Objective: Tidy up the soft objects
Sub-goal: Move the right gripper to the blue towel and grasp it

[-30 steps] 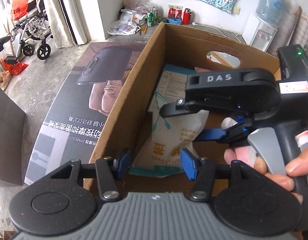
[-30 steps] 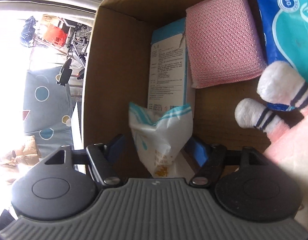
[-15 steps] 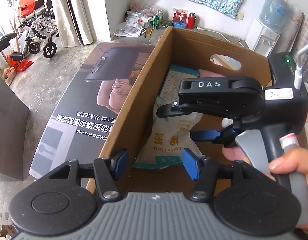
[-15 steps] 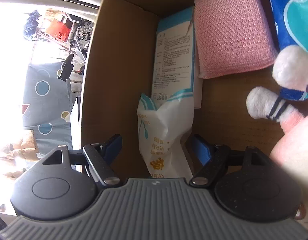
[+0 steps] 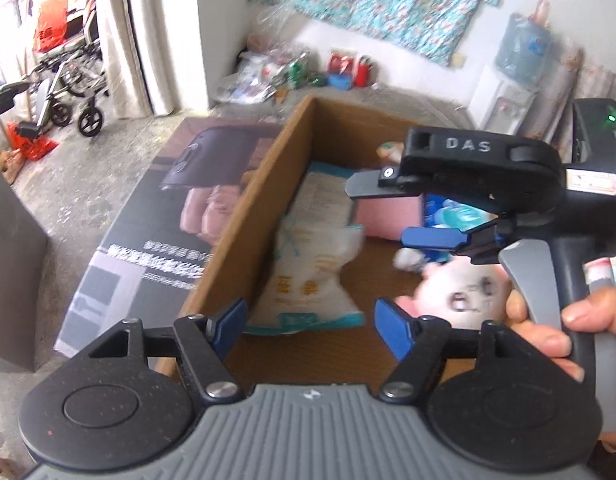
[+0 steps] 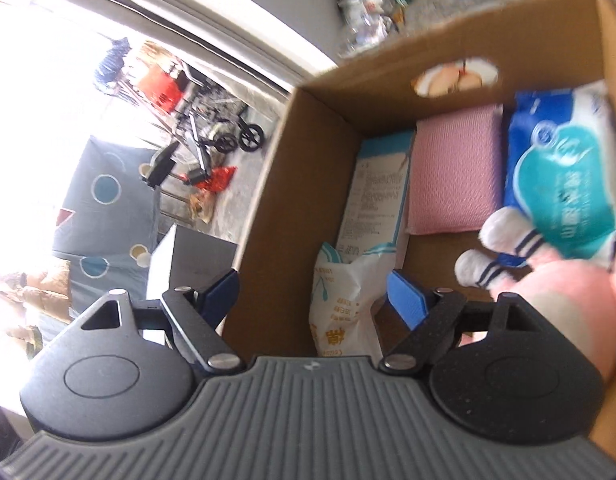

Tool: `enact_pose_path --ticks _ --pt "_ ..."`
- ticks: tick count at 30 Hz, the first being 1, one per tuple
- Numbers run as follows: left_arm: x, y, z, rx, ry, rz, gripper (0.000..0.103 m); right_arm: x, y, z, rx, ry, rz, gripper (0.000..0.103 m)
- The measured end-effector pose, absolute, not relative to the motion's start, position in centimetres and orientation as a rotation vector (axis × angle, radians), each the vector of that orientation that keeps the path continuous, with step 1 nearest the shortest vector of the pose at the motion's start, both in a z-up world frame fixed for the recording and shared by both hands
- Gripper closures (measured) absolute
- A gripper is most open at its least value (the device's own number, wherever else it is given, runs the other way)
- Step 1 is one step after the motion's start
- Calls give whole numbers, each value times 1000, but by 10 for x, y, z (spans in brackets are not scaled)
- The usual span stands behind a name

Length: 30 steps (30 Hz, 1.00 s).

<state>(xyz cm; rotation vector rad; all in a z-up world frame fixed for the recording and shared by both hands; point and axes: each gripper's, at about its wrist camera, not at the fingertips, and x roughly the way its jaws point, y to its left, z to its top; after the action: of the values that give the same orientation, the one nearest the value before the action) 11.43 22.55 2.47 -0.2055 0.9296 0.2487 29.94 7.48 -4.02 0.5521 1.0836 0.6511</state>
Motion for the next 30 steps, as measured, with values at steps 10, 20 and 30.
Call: enact_pose_path --ticks 10,20,30 --pt "99 124 43 -176 797 57 28 220 -71 45 450 888 654 20" --pt "117 -25 20 -84 740 -248 27 172 -264 72 322 776 320 18" --pt "146 -141 -38 34 727 -384 35 194 -350 13 339 865 164 18"
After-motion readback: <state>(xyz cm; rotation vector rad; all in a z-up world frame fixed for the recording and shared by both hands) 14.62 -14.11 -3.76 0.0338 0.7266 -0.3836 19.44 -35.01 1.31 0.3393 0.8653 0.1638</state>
